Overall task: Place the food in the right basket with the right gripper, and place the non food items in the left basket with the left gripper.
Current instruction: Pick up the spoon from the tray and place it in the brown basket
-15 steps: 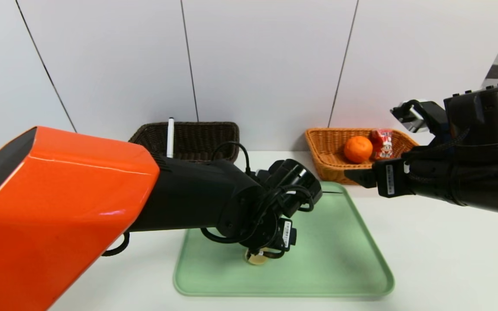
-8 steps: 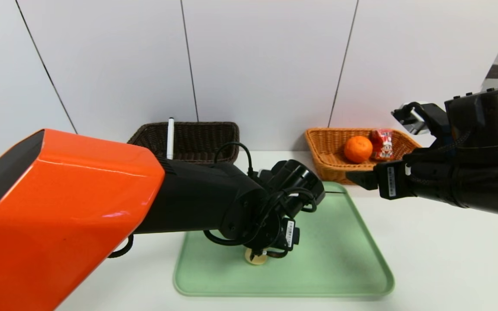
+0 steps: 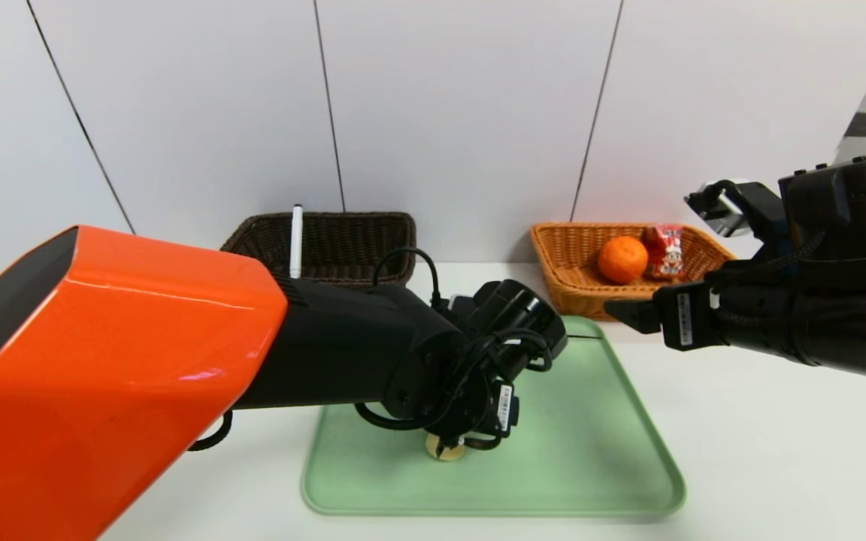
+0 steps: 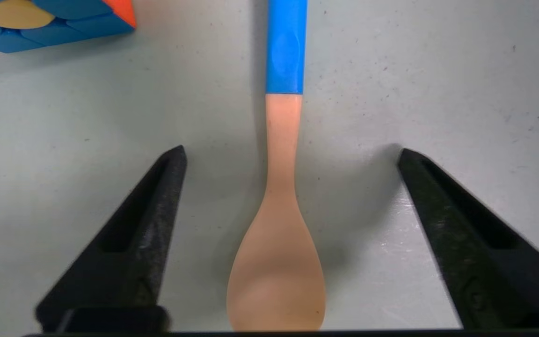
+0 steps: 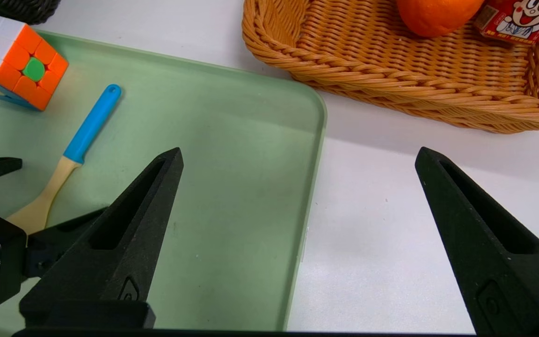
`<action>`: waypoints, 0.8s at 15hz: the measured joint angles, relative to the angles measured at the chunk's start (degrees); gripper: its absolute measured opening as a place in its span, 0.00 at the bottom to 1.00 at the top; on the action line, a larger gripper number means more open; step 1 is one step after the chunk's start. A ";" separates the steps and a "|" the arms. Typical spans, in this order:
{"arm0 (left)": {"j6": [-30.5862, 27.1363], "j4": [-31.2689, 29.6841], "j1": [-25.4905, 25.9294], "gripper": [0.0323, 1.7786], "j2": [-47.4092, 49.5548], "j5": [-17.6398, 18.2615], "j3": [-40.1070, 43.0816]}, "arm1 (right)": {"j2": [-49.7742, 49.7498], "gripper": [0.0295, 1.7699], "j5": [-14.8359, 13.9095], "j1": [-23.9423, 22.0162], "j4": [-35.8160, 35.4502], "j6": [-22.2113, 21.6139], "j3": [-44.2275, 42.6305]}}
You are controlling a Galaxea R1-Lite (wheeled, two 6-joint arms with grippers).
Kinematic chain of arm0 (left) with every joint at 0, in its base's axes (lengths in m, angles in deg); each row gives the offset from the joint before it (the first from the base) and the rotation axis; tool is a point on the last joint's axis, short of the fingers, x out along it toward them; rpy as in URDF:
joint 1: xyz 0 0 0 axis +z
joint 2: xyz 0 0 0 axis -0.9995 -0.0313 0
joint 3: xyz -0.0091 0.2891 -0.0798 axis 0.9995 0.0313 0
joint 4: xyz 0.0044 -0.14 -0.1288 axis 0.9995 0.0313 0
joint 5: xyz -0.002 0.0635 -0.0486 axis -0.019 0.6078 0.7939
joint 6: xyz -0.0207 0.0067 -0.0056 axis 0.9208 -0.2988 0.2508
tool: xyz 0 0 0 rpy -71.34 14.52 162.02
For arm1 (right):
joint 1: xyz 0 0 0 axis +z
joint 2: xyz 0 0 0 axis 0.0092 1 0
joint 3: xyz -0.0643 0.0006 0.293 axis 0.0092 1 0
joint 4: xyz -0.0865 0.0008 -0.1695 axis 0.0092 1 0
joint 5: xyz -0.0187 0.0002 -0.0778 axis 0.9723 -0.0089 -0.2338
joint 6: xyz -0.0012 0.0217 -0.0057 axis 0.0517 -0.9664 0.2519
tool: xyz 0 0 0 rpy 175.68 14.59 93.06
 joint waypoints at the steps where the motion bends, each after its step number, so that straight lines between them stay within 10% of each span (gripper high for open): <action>1: -0.02 0.02 0.06 0.76 0.00 -0.20 0.05 | -0.06 0.97 0.00 0.00 0.00 -0.02 0.01; 12: 0.09 0.13 0.09 0.03 0.00 -0.41 0.17 | -0.15 0.97 -0.09 0.00 -0.13 -0.22 0.56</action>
